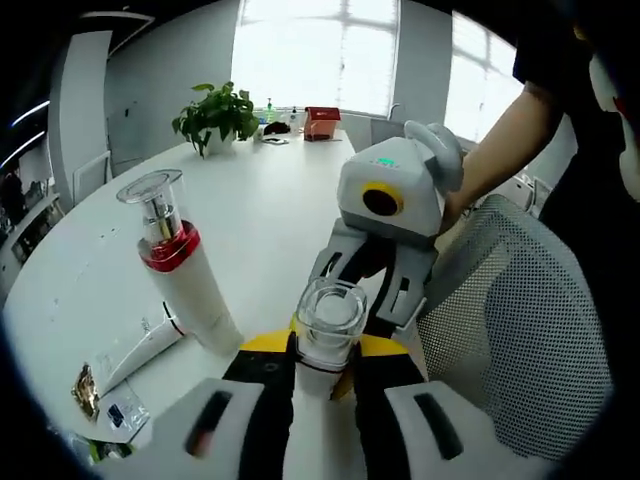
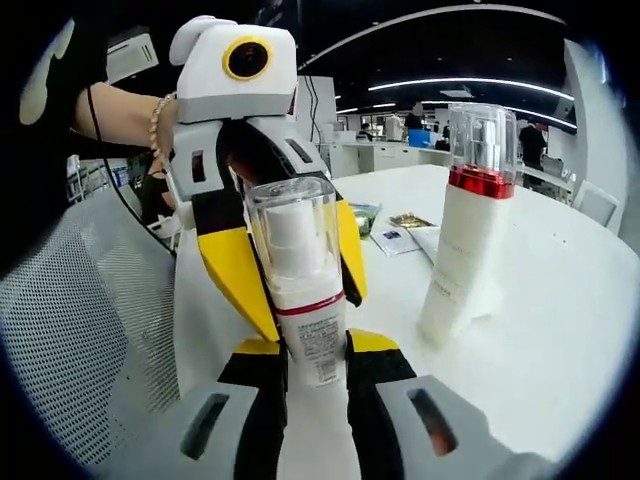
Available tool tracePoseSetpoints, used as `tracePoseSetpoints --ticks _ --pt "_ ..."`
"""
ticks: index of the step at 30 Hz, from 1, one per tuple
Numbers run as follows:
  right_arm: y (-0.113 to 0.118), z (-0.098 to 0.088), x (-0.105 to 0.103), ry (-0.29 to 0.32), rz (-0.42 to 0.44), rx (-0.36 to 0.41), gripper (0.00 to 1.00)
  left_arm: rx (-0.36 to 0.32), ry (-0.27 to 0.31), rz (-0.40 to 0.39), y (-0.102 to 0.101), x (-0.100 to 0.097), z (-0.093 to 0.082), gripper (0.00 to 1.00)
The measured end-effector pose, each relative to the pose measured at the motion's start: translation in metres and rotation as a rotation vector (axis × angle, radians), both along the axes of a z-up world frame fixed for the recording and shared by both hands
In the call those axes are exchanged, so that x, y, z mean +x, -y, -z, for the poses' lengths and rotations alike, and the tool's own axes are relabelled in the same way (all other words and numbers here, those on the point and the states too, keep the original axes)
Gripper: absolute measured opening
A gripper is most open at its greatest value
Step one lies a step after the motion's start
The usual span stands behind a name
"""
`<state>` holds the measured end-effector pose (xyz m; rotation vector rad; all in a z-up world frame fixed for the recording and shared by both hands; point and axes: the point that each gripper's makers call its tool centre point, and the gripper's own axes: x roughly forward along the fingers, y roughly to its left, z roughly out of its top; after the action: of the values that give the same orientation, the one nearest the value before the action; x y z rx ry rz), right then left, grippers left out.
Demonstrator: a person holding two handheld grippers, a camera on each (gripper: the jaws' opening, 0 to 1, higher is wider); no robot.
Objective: Arrange the skincare products in the storage area until every visible bottle or jar stands upright without overlapping.
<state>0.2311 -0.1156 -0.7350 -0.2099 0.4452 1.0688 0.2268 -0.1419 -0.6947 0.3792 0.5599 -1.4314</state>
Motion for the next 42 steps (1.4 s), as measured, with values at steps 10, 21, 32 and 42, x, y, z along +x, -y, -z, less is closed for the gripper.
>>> tracePoseSetpoints --ticks 10,21,32,42 --pt "0.004 0.004 0.01 -0.008 -0.01 -0.003 0.21 -0.012 0.003 -0.029 0.003 0.012 0.003 0.16" --pt "0.008 0.004 0.031 0.002 -0.01 -0.014 0.21 -0.022 0.01 -0.026 0.01 0.034 0.003 0.16" --pt "0.012 0.003 0.046 0.001 -0.028 -0.016 0.21 -0.025 0.022 -0.033 0.015 0.045 0.0 0.15" --pt "0.014 0.003 0.05 -0.001 -0.035 -0.016 0.21 -0.034 0.022 -0.043 0.015 0.051 0.0 0.15"
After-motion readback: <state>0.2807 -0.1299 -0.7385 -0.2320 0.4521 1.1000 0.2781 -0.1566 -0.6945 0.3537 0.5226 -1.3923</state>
